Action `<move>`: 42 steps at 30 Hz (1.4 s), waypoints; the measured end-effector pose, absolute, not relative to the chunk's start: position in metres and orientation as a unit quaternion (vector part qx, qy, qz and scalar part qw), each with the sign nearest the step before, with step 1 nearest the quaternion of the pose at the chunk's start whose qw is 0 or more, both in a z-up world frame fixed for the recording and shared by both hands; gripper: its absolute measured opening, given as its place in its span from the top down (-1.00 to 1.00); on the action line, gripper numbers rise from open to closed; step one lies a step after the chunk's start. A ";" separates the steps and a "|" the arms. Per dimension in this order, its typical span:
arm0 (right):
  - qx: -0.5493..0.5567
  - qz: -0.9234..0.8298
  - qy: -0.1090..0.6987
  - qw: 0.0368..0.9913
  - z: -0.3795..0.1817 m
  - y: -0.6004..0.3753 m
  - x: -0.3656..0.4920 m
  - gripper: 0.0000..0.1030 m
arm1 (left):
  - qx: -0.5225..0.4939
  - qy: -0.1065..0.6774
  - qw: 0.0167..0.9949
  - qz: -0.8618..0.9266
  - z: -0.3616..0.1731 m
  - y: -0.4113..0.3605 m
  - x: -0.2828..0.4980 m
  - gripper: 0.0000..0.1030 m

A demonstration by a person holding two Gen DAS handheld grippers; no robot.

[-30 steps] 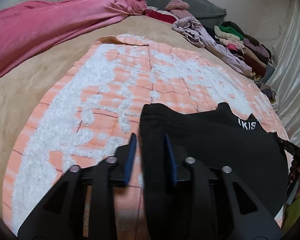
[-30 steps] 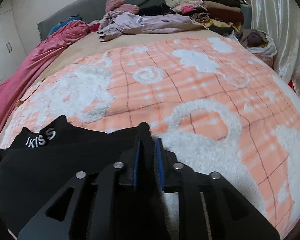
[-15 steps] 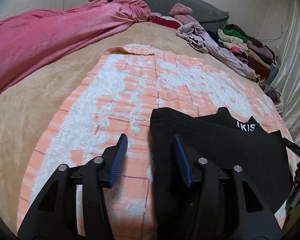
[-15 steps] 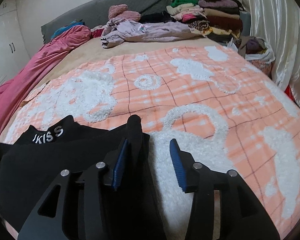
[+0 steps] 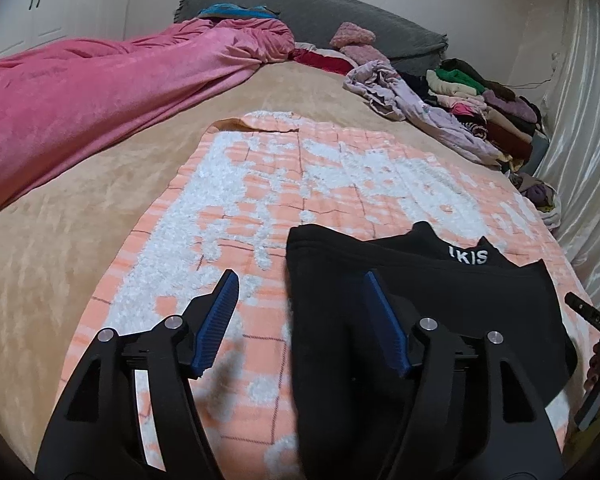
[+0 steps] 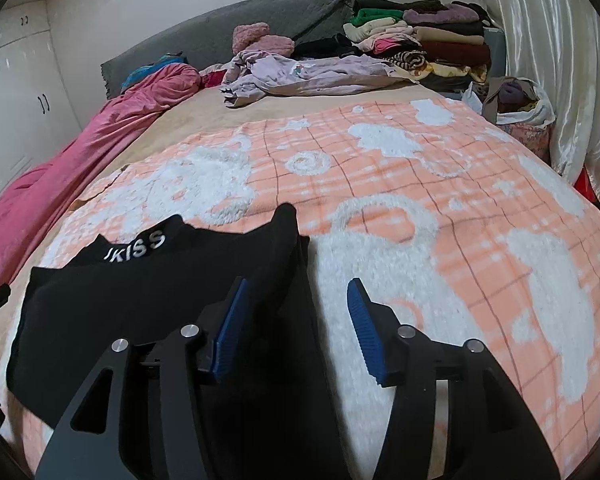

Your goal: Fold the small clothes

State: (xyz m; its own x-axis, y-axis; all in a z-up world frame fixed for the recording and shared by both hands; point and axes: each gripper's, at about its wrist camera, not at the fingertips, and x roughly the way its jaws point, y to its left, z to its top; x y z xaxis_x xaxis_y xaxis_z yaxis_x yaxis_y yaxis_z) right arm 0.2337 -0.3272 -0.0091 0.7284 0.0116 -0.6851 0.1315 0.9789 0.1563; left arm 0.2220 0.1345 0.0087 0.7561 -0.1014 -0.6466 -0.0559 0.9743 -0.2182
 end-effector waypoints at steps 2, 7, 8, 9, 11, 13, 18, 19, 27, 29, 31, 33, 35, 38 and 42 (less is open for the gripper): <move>0.100 -0.033 0.367 0.924 -0.010 -0.329 0.226 0.03 | -0.113 0.347 0.931 -0.015 0.010 0.132 0.217 -0.16; 0.108 -0.028 0.372 0.921 -0.013 -0.332 0.207 0.03 | -0.114 0.340 0.933 -0.015 0.014 0.132 0.203 -0.33; 0.110 -0.026 0.372 0.921 -0.013 -0.332 0.203 0.03 | -0.114 0.339 0.934 -0.013 0.015 0.133 0.199 -0.37; 0.111 -0.023 0.372 0.921 -0.013 -0.332 0.200 0.03 | -0.118 0.338 0.934 -0.013 0.014 0.134 0.194 -0.37; 0.111 -0.018 0.372 0.922 -0.012 -0.331 0.194 0.03 | -0.127 0.340 0.932 -0.018 0.013 0.137 0.188 -0.37; 0.108 -0.014 0.373 0.922 -0.012 -0.330 0.190 0.03 | -0.130 0.349 0.928 -0.019 0.007 0.138 0.181 -0.37; 0.114 -0.013 0.382 0.917 -0.020 -0.332 0.187 0.03 | -0.140 0.377 0.915 -0.027 -0.010 0.135 0.174 -0.37; 0.117 -0.012 0.384 0.916 -0.022 -0.333 0.188 0.03 | -0.150 0.384 0.910 -0.035 -0.015 0.134 0.172 -0.37; 0.129 -0.004 0.409 0.903 -0.040 -0.334 0.206 0.10 | -0.169 0.415 0.893 -0.049 -0.040 0.127 0.165 -0.40; 0.136 0.016 0.411 0.901 -0.041 -0.331 0.207 0.55 | -0.155 0.413 0.896 -0.049 -0.043 0.120 0.165 -0.28; 0.128 0.011 0.405 0.905 -0.038 -0.329 0.204 0.84 | -0.149 0.409 0.898 -0.068 -0.043 0.112 0.165 0.28; 0.134 0.008 0.393 0.910 -0.032 -0.333 0.198 0.86 | -0.138 0.404 0.901 -0.078 -0.041 0.105 0.162 0.65; 0.136 -0.003 0.382 0.914 -0.027 -0.338 0.192 0.86 | -0.098 0.395 0.911 -0.067 -0.037 0.095 0.157 0.67; 0.146 -0.014 0.392 0.908 -0.031 -0.345 0.190 0.87 | -0.110 0.397 0.909 -0.069 -0.040 0.099 0.157 0.67; 0.135 -0.022 0.424 0.895 -0.052 -0.338 0.198 0.80 | -0.128 0.403 0.903 -0.074 -0.048 0.107 0.160 0.53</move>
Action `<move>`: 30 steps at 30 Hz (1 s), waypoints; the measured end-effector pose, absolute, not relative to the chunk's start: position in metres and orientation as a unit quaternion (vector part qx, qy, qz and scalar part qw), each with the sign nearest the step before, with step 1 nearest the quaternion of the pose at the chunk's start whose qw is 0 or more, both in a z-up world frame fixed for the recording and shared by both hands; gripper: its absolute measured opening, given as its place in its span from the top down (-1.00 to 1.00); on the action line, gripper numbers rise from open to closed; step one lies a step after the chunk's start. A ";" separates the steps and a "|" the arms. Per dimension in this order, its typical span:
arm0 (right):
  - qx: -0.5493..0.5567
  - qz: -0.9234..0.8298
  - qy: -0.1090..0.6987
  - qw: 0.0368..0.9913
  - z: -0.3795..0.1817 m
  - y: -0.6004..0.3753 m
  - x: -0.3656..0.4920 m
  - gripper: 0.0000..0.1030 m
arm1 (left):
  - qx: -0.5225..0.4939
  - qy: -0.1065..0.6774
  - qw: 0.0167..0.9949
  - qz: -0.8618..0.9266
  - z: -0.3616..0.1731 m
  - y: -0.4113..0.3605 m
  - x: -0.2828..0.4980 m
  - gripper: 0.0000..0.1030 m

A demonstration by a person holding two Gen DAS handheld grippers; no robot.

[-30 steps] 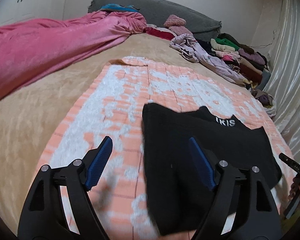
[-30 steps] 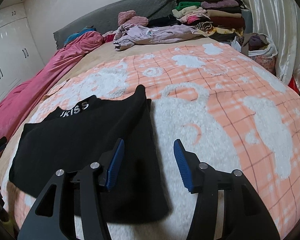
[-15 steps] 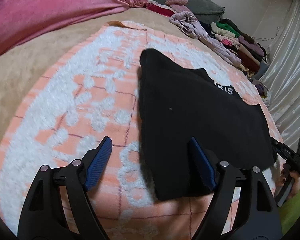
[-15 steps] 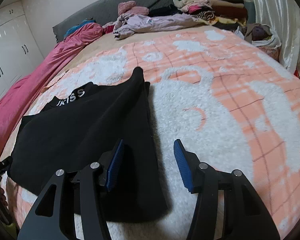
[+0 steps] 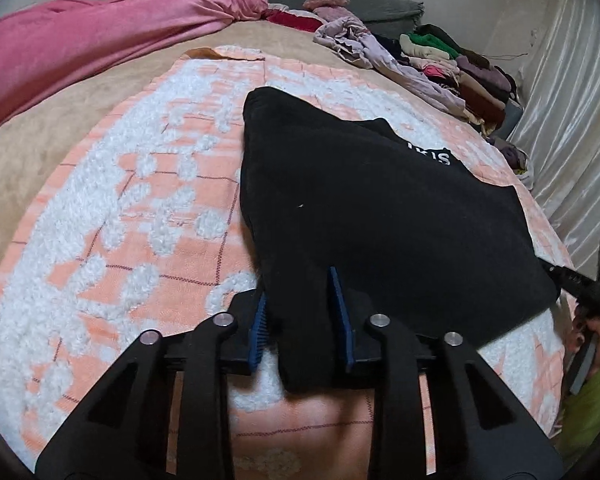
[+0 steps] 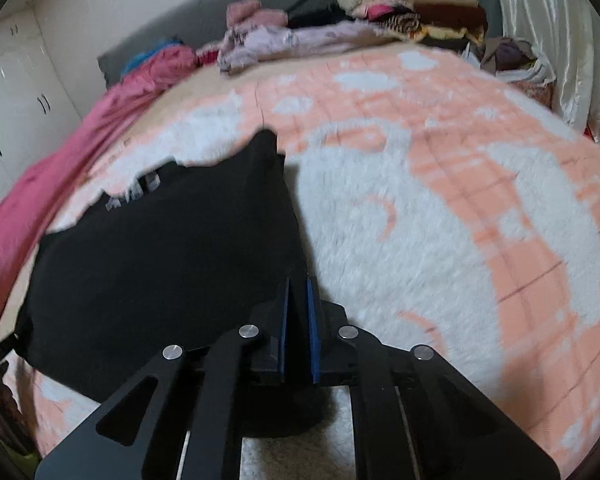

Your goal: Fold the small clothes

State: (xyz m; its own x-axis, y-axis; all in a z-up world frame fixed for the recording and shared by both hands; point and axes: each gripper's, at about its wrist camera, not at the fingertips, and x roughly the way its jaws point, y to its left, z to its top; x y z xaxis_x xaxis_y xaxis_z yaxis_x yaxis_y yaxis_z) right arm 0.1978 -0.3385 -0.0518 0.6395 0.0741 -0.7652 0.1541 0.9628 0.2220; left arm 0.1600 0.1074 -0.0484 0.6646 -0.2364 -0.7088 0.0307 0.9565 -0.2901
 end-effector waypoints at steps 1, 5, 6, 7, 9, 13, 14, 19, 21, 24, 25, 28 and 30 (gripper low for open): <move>0.135 -0.025 0.422 0.896 -0.052 -0.338 0.198 0.79 | -0.126 0.401 0.904 -0.072 -0.048 0.108 0.160 0.50; 0.129 -0.033 0.415 0.900 -0.047 -0.337 0.195 0.63 | -0.129 0.399 0.905 -0.068 -0.048 0.110 0.159 0.31; 0.128 -0.036 0.411 0.902 -0.045 -0.337 0.192 0.58 | -0.131 0.398 0.905 -0.069 -0.047 0.111 0.158 0.31; 0.128 -0.040 0.410 0.902 -0.044 -0.338 0.191 0.46 | -0.130 0.398 0.906 -0.069 -0.047 0.111 0.158 0.31; 0.132 -0.044 0.406 0.903 -0.041 -0.339 0.187 0.40 | -0.127 0.397 0.906 -0.067 -0.046 0.110 0.157 0.30; 0.128 -0.049 0.397 0.908 -0.034 -0.338 0.177 0.23 | -0.117 0.393 0.910 -0.063 -0.042 0.108 0.153 0.30; 0.127 -0.050 0.395 0.909 -0.032 -0.336 0.175 0.20 | -0.116 0.393 0.910 -0.062 -0.042 0.108 0.152 0.30; 0.122 -0.043 0.381 0.915 -0.022 -0.328 0.162 -0.10 | -0.120 0.390 0.911 -0.059 -0.039 0.111 0.148 0.28; 0.115 -0.039 0.374 0.919 -0.016 -0.323 0.157 -0.19 | -0.123 0.388 0.912 -0.057 -0.038 0.114 0.146 0.25; 0.106 -0.032 0.365 0.924 -0.009 -0.313 0.151 -0.35 | -0.121 0.384 0.914 -0.047 -0.036 0.116 0.144 0.07; 0.103 -0.028 0.362 0.926 -0.006 -0.310 0.149 -0.41 | -0.121 0.382 0.915 -0.041 -0.035 0.117 0.143 0.02; 0.098 -0.015 0.359 0.928 -0.001 -0.298 0.146 -0.50 | -0.129 0.379 0.916 -0.037 -0.034 0.122 0.140 -0.01; 0.093 -0.008 0.357 0.929 0.001 -0.290 0.145 -0.55 | -0.128 0.377 0.917 -0.033 -0.033 0.124 0.139 -0.15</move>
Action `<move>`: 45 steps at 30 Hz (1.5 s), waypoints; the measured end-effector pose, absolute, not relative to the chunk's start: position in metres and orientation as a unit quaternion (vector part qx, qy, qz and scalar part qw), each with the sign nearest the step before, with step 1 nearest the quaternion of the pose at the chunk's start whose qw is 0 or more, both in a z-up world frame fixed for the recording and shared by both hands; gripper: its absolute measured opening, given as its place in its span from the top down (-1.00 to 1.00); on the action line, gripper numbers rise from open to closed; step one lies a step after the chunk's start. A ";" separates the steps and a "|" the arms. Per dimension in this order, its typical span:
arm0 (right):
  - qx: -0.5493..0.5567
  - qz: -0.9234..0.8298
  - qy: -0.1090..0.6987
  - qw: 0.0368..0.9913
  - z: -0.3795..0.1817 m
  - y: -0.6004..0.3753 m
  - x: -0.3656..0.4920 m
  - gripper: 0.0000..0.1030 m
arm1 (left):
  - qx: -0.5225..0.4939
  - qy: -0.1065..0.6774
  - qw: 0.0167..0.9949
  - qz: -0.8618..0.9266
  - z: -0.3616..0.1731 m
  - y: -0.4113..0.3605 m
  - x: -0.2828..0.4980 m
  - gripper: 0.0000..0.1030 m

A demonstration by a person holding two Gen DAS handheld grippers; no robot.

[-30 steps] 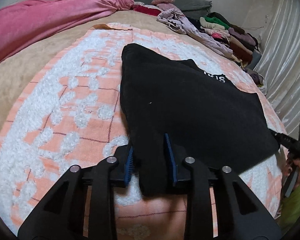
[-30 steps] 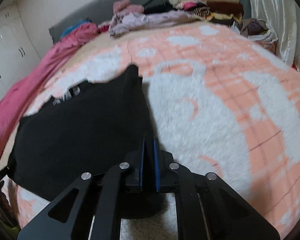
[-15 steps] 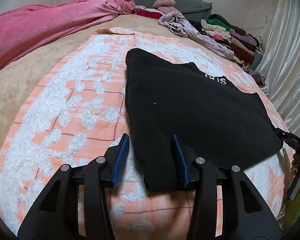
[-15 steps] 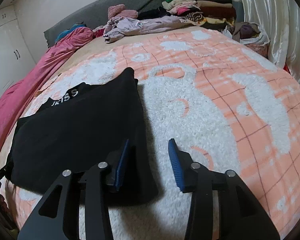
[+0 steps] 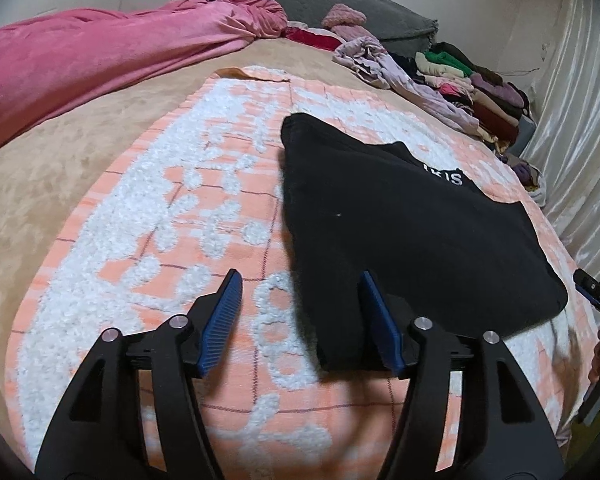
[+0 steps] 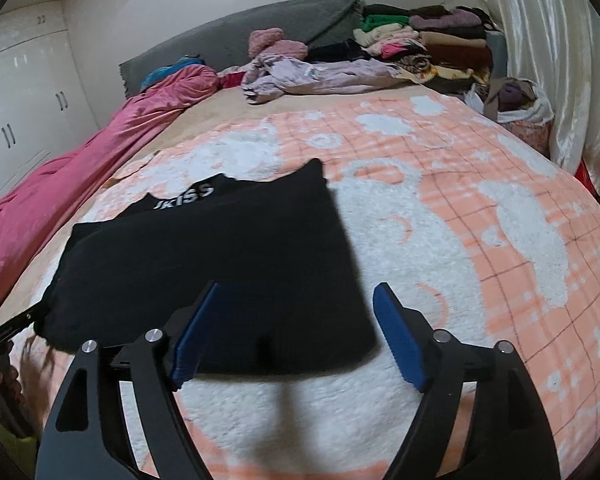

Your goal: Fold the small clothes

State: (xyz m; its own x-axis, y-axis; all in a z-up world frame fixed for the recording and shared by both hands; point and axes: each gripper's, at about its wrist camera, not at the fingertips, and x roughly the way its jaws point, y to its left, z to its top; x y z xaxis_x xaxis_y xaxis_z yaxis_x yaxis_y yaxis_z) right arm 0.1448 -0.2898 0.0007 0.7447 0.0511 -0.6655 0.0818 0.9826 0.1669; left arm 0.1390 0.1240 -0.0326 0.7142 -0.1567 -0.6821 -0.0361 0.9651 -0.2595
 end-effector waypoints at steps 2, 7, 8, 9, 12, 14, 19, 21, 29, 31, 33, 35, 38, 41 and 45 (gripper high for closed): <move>0.088 0.002 0.357 0.930 0.003 -0.280 0.144 -0.56 | -0.126 0.373 0.919 -0.026 -0.031 0.126 0.138 -0.31; 0.074 0.035 0.360 0.930 0.005 -0.252 0.145 -0.56 | -0.124 0.366 0.922 -0.008 -0.028 0.132 0.135 -0.62; 0.070 0.042 0.361 0.929 0.005 -0.245 0.146 -0.56 | -0.126 0.365 0.922 -0.005 -0.028 0.134 0.134 -0.66; 0.064 0.048 0.362 0.929 0.005 -0.239 0.146 -0.56 | -0.129 0.365 0.922 -0.003 -0.027 0.137 0.134 -0.73; 0.042 0.073 0.363 0.928 0.004 -0.213 0.148 -0.56 | -0.132 0.363 0.922 0.003 -0.026 0.141 0.134 -0.81; 0.029 0.090 0.363 0.927 0.003 -0.195 0.149 -0.56 | -0.134 0.363 0.922 0.007 -0.026 0.144 0.135 -0.81; -0.020 0.136 0.365 0.921 -0.003 -0.146 0.154 -0.56 | -0.138 0.368 0.919 0.012 -0.026 0.152 0.141 -0.81; -0.047 0.155 0.360 0.919 -0.005 -0.123 0.154 -0.56 | -0.146 0.370 0.917 0.017 -0.027 0.160 0.143 -0.81; -0.132 0.220 0.352 0.900 -0.018 -0.053 0.155 -0.56 | -0.186 0.368 0.910 0.038 -0.026 0.192 0.151 -0.81; -0.150 0.230 0.352 0.895 -0.022 -0.040 0.156 -0.56 | -0.189 0.368 0.910 0.041 -0.026 0.196 0.154 -0.81; -0.168 0.236 0.348 0.891 -0.025 -0.029 0.156 -0.56 | -0.184 0.369 0.910 0.045 -0.025 0.196 0.158 -0.81; -0.186 0.242 0.348 0.886 -0.030 -0.019 0.155 -0.56 | -0.174 0.370 0.912 0.046 -0.024 0.196 0.163 -0.81; -0.203 0.249 0.359 0.876 -0.039 -0.006 0.160 -0.56 | -0.156 0.373 0.913 0.055 -0.023 0.197 0.172 -0.81; -0.231 0.239 0.359 0.872 -0.049 0.004 0.163 -0.56 | -0.161 0.379 0.910 0.053 -0.026 0.200 0.178 -0.81; -0.242 0.227 0.352 0.875 -0.056 0.008 0.168 -0.56 | -0.144 0.388 0.909 0.055 -0.028 0.194 0.184 -0.81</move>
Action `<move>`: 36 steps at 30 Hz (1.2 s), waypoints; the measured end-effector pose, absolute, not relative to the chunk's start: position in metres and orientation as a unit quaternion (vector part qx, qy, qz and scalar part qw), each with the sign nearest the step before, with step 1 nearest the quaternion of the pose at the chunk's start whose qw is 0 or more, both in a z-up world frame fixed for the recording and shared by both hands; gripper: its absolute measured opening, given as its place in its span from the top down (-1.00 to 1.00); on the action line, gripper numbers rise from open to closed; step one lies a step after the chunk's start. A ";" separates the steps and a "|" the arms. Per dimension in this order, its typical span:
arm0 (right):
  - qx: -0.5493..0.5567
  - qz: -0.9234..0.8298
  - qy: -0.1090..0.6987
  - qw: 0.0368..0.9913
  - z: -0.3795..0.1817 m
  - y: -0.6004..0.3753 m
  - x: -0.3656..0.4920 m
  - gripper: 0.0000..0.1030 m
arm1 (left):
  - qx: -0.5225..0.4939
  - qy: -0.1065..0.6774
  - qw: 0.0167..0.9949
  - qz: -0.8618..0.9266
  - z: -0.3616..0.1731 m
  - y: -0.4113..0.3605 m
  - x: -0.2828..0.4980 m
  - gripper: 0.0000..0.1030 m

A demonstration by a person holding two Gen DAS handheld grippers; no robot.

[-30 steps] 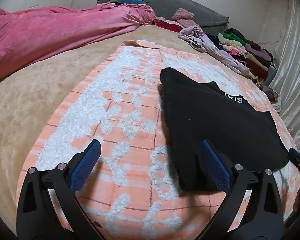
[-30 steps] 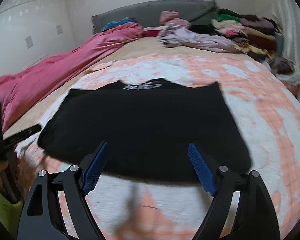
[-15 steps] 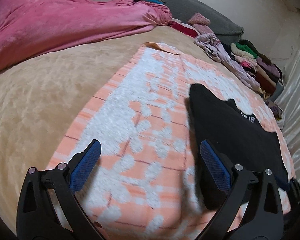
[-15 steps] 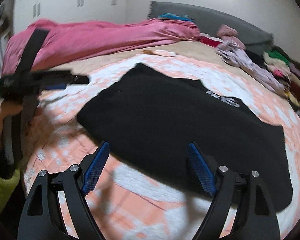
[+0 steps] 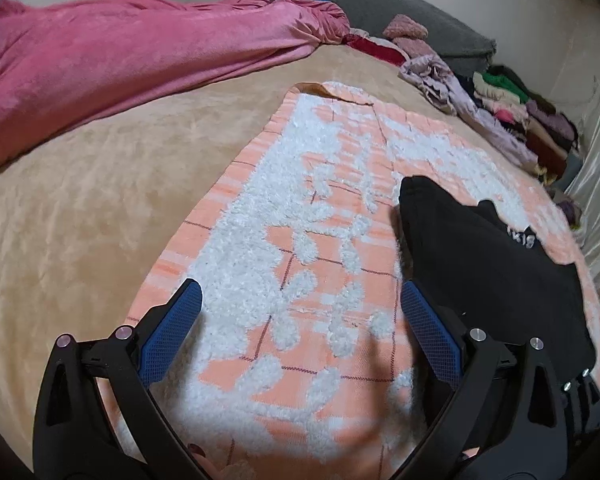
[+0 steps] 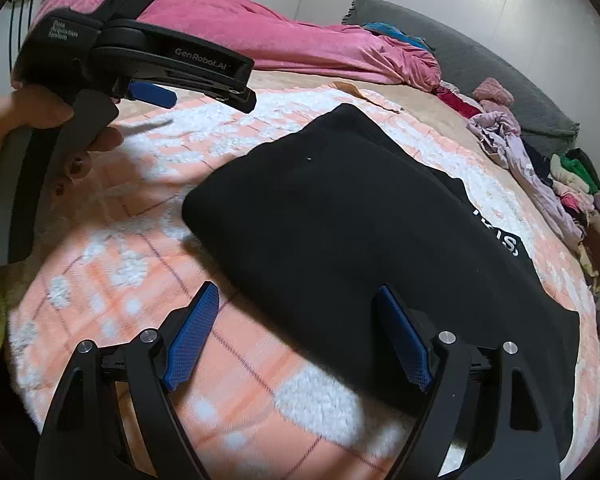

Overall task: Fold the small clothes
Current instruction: 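Grasp the black sweatshirt edge with the right tool and lift it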

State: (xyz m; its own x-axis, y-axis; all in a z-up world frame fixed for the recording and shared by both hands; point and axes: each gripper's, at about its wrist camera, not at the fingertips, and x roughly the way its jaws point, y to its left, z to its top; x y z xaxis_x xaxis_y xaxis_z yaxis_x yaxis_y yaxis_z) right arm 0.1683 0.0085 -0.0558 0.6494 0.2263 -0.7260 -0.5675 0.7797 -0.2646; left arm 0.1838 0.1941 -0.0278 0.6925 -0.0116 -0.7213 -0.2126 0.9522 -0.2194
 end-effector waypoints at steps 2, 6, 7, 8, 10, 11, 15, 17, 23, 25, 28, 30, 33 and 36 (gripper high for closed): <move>-0.243 0.220 0.350 0.878 -0.057 0.010 0.173 -0.56 | -0.131 0.391 0.909 0.054 -0.028 0.188 0.187 -0.81; -0.255 0.210 0.338 0.881 -0.060 0.012 0.179 -0.56 | -0.114 0.396 0.910 0.053 -0.028 0.179 0.193 -0.81; -0.259 0.208 0.333 0.883 -0.060 0.013 0.181 -0.56 | -0.108 0.397 0.910 0.053 -0.028 0.177 0.195 -0.81; -0.261 0.206 0.330 0.884 -0.061 0.013 0.181 -0.55 | -0.100 0.399 0.910 0.054 -0.028 0.173 0.197 -0.81; -0.263 0.201 0.322 0.887 -0.062 0.014 0.181 -0.48 | -0.090 0.402 0.910 0.051 -0.028 0.169 0.201 -0.81; -0.264 0.201 0.320 0.887 -0.062 0.013 0.182 -0.42 | -0.086 0.403 0.910 0.051 -0.028 0.166 0.204 -0.81; -0.255 0.208 0.319 0.888 -0.062 0.011 0.183 0.26 | -0.087 0.405 0.909 0.039 -0.025 0.161 0.213 -0.81; -0.242 0.215 0.323 0.889 -0.061 0.007 0.185 0.51 | -0.095 0.405 0.909 0.029 -0.023 0.158 0.218 -0.81; -0.205 0.236 0.315 0.896 -0.054 -0.004 0.184 0.74 | -0.162 0.415 0.894 -0.038 -0.020 0.152 0.237 -0.81; -0.191 0.242 0.313 0.898 -0.051 -0.008 0.184 0.75 | -0.181 0.425 0.885 -0.059 -0.023 0.148 0.248 -0.81; -0.151 0.254 0.317 0.901 -0.046 -0.020 0.187 0.76 | -0.186 0.453 0.868 -0.080 -0.031 0.137 0.261 -0.62; -0.135 0.259 0.318 0.902 -0.044 -0.024 0.187 0.76 | -0.190 0.467 0.859 -0.089 -0.037 0.131 0.267 -0.43; -0.116 0.262 0.322 0.902 -0.043 -0.028 0.188 0.76 | -0.185 0.477 0.854 -0.095 -0.043 0.120 0.272 0.10; -0.095 0.263 0.325 0.903 -0.040 -0.034 0.189 0.76 | -0.186 0.475 0.853 -0.106 -0.039 0.111 0.270 0.59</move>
